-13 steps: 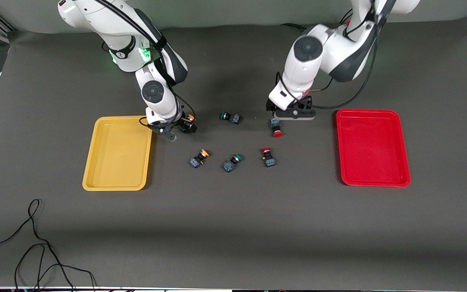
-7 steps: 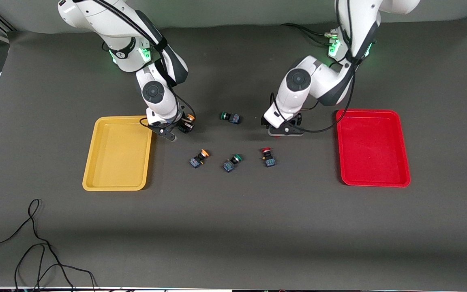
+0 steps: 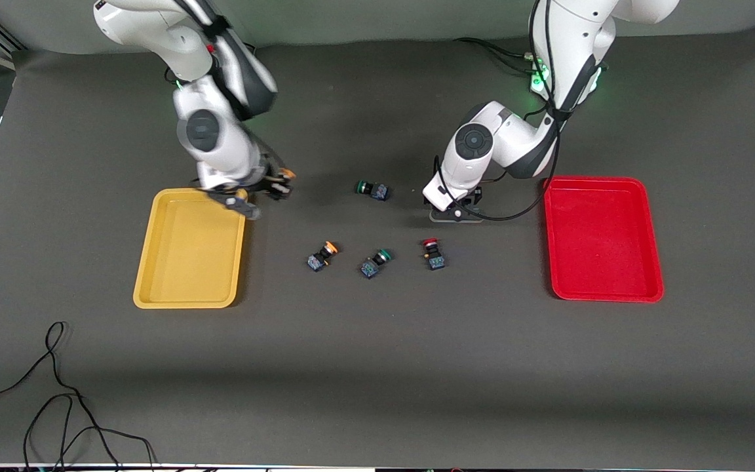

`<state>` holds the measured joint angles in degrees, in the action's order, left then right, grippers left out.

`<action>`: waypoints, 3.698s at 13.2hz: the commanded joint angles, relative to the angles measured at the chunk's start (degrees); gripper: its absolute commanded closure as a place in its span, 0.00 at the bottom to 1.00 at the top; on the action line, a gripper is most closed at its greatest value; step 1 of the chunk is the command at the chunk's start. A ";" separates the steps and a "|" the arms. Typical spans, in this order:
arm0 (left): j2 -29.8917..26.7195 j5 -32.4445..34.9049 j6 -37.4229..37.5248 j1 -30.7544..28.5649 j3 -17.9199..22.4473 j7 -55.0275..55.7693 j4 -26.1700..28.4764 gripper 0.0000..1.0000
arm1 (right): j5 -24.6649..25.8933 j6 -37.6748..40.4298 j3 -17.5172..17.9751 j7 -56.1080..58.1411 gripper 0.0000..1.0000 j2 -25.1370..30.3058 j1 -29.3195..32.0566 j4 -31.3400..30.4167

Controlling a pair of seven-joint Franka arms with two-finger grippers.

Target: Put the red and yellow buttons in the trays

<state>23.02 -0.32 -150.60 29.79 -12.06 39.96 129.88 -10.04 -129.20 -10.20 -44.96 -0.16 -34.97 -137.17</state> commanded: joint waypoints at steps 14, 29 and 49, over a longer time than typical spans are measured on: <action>-16.51 -2.76 46.70 -23.06 1.43 -23.20 -18.08 0.75 | -11.93 -6.42 -25.66 47.07 0.71 -14.96 0.43 -1.52; -1.40 7.44 18.85 -35.94 1.52 -36.52 -7.62 0.01 | -7.65 19.59 -11.36 15.48 0.00 -13.08 0.69 36.93; 17.20 5.77 24.58 -6.50 0.38 9.96 -41.88 0.01 | -5.87 -11.52 5.54 -12.96 0.08 -36.05 0.26 29.94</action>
<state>32.39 3.81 -126.06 22.11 -12.54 48.33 95.74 -16.38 -139.75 -4.89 -56.85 -36.84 -34.78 -106.53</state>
